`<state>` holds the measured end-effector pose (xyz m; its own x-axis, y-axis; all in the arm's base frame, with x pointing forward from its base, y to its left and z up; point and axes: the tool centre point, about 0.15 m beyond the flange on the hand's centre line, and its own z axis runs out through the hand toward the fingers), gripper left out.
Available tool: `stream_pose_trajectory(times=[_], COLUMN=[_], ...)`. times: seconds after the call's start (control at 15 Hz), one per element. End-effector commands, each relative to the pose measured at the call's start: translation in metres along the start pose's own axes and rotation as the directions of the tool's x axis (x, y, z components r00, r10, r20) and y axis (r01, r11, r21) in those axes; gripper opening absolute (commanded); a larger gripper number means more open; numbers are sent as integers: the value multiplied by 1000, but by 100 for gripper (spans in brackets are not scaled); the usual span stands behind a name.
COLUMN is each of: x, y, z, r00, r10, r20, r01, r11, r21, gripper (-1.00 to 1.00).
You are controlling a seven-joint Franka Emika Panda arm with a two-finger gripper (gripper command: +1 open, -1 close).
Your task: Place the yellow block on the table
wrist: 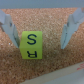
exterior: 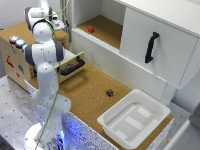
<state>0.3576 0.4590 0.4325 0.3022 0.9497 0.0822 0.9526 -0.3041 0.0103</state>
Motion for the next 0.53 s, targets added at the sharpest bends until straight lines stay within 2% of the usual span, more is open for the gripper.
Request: stream_pose_trajectory(times=[0.0, 0.2, 0.33, 0.47], x=[20, 11, 0, -13], y=[2, -7, -12, -10], z=[-4, -9, -19, -24], r00=[983, 984, 988, 985], r10=[-13, -5, 49, 113], r20=[183, 177, 146, 133], r01=[8, 2, -42, -104], r11=[1000, 1000, 998, 992], r21=[23, 13, -48, -74], gripper=[-100, -100, -100, -100])
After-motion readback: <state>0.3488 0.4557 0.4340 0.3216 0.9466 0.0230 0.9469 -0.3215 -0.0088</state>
